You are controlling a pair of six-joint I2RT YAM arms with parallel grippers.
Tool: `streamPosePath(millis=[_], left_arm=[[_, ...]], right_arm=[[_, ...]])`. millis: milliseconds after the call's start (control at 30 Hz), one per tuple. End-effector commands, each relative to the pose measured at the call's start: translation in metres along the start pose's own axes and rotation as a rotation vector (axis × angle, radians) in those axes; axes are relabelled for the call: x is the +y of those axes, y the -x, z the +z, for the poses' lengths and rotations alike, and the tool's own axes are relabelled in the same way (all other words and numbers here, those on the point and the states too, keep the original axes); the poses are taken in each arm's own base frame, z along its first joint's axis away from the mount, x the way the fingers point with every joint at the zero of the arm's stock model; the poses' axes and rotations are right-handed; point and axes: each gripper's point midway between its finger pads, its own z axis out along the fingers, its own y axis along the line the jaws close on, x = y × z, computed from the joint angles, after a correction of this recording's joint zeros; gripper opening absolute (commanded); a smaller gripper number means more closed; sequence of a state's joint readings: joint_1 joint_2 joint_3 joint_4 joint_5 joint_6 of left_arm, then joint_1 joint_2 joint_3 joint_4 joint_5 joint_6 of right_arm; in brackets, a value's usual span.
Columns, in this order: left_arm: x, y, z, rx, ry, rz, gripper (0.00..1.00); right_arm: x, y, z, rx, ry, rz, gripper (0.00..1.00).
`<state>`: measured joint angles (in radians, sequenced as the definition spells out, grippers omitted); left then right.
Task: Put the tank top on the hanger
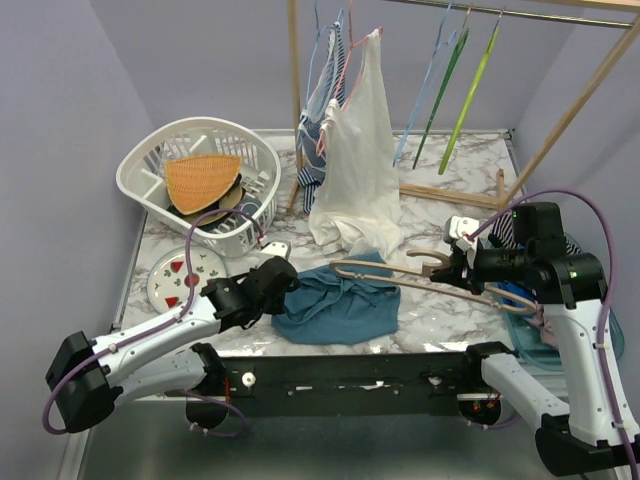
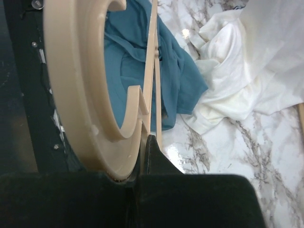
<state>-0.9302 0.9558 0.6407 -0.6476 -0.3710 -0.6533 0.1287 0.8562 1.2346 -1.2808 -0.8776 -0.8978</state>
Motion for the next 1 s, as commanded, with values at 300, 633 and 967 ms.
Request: streamPosePath(millis=[300, 633, 967], left_arm=[[-0.068, 0.059, -0.06, -0.183, -0.431, -0.008, 0.74], [-0.135, 0.057, -0.026, -0.211, -0.514, 0.076, 0.73], [-0.132, 0.044, 0.029, -0.22, -0.213, 0.098, 0.72]], right_arm=[[-0.014, -0.026, 0.022, 0.013, -0.02, 0.118, 0.0], [-0.027, -0.025, 0.022, 0.0, -0.074, 0.153, 0.0], [-0.029, -0.027, 0.023, -0.008, -0.074, 0.165, 0.01]])
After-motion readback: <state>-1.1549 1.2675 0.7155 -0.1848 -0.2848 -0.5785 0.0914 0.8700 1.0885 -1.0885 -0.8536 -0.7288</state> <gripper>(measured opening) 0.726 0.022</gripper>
